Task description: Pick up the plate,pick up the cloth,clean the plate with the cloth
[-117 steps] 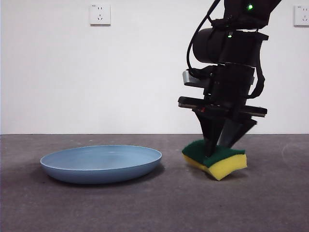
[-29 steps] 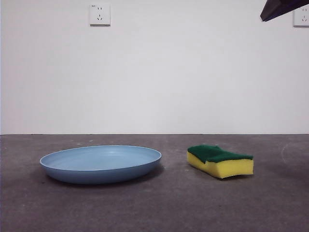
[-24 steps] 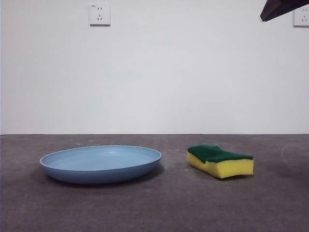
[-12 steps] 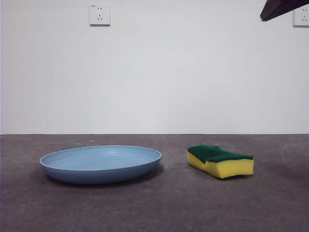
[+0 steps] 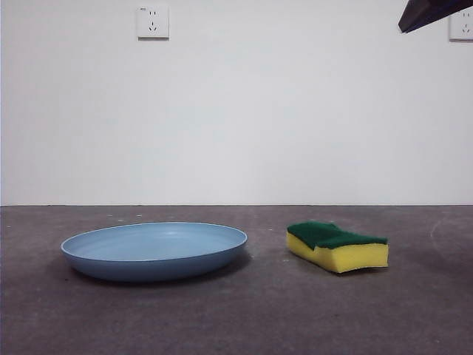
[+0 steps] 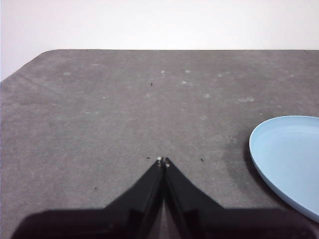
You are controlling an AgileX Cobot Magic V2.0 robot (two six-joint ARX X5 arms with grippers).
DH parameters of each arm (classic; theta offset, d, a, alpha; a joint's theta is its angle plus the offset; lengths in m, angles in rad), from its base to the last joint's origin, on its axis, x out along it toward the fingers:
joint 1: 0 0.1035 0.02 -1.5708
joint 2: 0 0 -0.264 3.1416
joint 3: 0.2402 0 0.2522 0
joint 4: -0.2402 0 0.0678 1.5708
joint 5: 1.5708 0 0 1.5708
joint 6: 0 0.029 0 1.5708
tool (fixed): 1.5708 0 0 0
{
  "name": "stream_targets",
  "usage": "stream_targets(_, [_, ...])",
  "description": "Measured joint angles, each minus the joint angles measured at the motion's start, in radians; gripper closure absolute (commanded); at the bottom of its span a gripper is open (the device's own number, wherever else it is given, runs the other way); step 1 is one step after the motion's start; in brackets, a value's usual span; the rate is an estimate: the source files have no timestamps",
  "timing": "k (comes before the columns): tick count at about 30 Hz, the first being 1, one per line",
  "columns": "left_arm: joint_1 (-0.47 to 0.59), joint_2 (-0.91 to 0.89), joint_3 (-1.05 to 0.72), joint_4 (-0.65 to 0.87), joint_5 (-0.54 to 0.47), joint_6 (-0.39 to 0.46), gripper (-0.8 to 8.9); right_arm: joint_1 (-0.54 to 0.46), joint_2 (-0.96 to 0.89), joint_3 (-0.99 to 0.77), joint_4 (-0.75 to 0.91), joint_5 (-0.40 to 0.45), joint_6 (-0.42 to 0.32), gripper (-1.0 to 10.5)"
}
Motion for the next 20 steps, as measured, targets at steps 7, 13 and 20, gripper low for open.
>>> stream_targets(7, [0.000,0.000,0.000,0.000,0.000,0.000,8.17,0.000,0.000,0.000,0.000,0.000,0.000,9.5])
stream_targets(13, [0.000,0.000,0.000,0.000,0.000,0.000,8.17,-0.015,-0.036,0.000,-0.003,0.001,-0.050,9.5])
stream_targets(20, [0.000,0.000,0.000,0.000,0.000,0.000,8.17,-0.202,-0.136,-0.008,0.020,-0.016,-0.140,9.5])
